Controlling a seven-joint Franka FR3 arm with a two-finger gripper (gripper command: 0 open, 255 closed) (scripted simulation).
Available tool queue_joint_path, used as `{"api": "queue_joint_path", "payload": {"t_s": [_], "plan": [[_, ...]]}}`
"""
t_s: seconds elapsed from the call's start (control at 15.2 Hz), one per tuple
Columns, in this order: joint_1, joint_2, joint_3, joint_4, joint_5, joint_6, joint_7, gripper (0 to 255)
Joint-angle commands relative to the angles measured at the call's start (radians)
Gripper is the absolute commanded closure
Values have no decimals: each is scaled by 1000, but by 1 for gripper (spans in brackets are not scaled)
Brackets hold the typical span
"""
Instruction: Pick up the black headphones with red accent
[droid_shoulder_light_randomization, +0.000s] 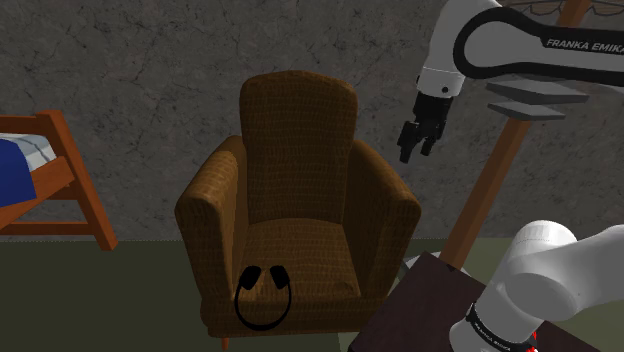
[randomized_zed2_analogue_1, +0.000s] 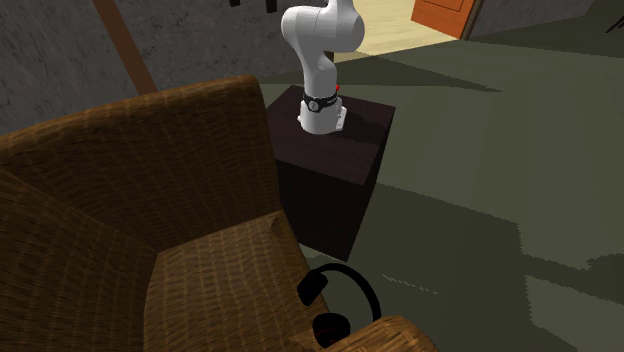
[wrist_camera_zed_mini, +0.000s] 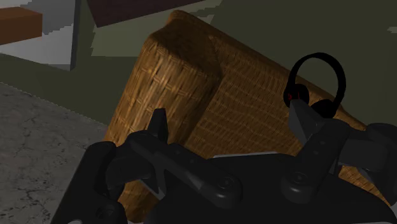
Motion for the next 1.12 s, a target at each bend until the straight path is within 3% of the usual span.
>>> {"api": "queue_joint_path", "payload": {"t_s": [0.0,0.53,1.06], "plan": [[0,0,0,0,0,0,0,0],[26,110,80,-147,53,266,103,0],[50,320,163,-204,87,542,205,0]]}}
